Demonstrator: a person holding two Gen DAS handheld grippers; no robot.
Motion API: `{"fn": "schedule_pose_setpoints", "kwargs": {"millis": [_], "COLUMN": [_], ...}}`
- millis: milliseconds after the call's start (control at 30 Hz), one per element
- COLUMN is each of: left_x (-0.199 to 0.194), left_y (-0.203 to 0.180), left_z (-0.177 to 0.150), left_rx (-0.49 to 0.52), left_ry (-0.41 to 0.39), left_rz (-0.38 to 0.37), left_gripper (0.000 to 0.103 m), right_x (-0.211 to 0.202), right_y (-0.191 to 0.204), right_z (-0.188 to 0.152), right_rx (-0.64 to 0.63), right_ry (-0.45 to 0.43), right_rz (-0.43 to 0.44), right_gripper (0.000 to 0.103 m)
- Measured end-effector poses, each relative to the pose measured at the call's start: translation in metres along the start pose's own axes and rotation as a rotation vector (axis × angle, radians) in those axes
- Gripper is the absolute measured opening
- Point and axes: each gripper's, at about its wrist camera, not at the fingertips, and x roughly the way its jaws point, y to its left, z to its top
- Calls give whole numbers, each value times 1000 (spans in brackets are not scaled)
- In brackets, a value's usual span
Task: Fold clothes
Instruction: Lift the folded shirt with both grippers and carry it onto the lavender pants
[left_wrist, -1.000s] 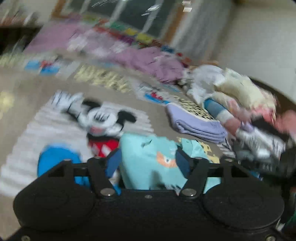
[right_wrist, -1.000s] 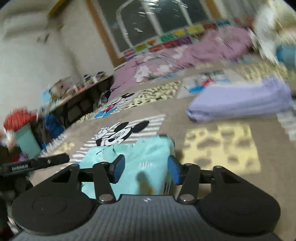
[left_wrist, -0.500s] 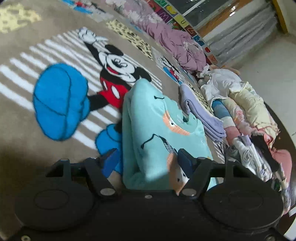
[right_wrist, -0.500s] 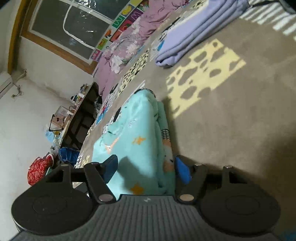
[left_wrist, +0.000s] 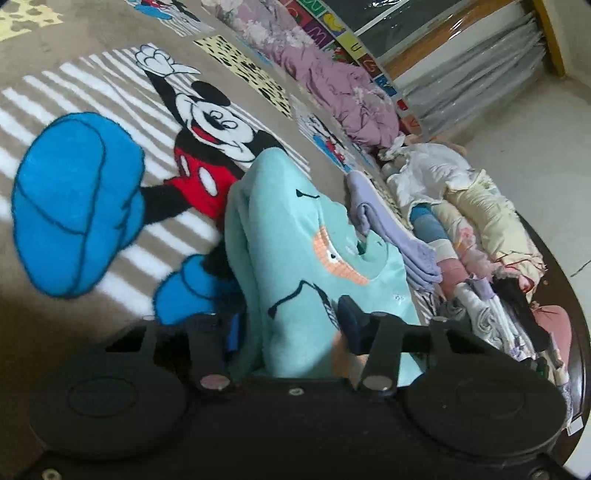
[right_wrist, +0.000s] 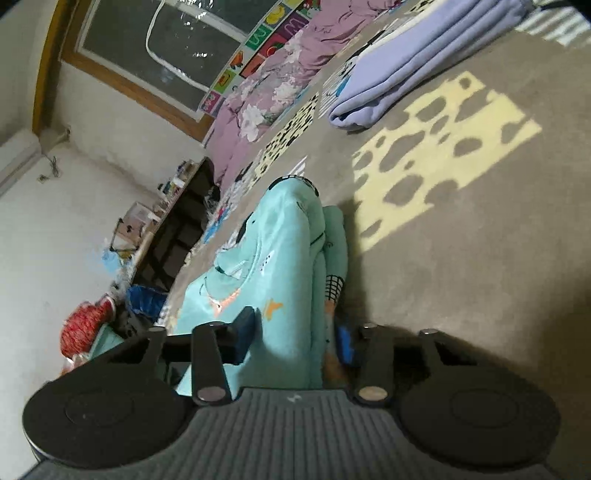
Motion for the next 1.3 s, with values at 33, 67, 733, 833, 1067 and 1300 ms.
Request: {"fn": "schedule_pose_setpoints", "kwargs": {"millis": [33,67,733,833,1067,1300], "left_x": [-1,-3,106,145,219,275], "left_y": [1,3,-98,-116,-136,-133], "left_z": [1,1,73,94,136,148], "left_rx": [-7,-27,-87,-58,-37,-22], "left_ry": [-3,-6,51,65,85,96], "left_rz": [0,-12,-338,-371,-426,-437], "left_gripper": [40,38,34,34,34,34], "right_x": [-2,-3,-68,-64,-36,-6], "right_y": [-1,-2,-29,-39,-66,-112], "right_z": [-1,-1,128,163,224,252], "right_rx": [9,21,87,74,62,103], "right_ry": [-6,-10,-265,-338,-478,-519], "right_rz": [8,21,131,112,80,58], "right_gripper": [40,38,34,34,34,34]}}
